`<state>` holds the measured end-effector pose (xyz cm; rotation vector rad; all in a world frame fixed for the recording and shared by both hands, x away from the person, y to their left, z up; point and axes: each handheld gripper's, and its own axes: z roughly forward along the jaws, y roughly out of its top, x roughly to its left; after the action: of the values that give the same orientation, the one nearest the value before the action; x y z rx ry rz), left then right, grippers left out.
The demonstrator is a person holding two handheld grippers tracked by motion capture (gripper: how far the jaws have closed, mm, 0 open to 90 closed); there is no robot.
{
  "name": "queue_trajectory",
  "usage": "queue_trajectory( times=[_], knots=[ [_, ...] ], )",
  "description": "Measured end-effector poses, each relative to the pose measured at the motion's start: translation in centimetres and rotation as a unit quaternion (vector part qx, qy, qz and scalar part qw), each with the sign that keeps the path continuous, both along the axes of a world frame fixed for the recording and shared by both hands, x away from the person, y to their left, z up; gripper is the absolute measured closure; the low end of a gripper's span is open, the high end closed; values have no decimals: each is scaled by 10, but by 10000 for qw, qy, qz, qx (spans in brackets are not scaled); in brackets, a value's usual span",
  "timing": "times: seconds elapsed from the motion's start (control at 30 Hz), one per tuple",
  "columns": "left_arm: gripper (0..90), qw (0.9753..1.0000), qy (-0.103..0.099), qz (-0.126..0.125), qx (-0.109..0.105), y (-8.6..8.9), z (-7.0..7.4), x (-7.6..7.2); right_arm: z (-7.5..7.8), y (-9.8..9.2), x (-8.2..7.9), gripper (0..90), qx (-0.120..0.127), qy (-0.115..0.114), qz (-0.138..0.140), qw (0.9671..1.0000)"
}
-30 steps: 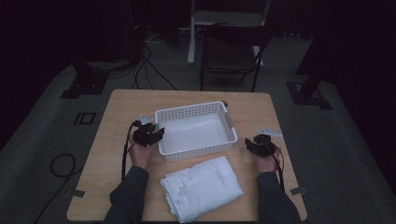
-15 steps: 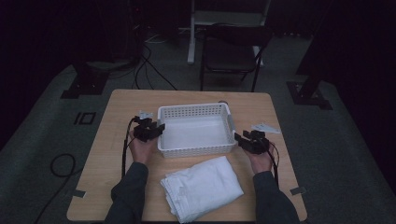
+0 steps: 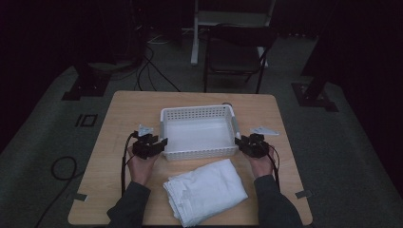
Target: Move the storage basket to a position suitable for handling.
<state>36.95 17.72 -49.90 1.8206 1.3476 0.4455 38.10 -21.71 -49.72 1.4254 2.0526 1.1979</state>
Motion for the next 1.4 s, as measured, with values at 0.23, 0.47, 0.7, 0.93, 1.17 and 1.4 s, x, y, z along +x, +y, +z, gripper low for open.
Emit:
queue_trajectory(
  times=[0.23,0.47,0.7,0.93,1.17,1.4],
  knots=[
    [602,9999,21,68,-86,1,0,14,0,3,5,682,-89,10,-62,9999],
    [615,10000,13,68,-7,-5,1,34,0,2,15,677,-91,32,-176,9998],
    [620,10000,41,80,18,-6,1,44,-1,-1,21,666,49,126,-226,9997],
    [480,9997,-203,165,9,-5,10,34,5,-5,16,583,45,26,-231,9997],
    [410,9984,-524,194,-110,5,21,5,13,-13,2,517,-25,-33,-154,9999],
    [409,9982,-581,90,-71,11,19,-12,12,-11,-12,466,-198,-49,-4,9998]
  ],
)
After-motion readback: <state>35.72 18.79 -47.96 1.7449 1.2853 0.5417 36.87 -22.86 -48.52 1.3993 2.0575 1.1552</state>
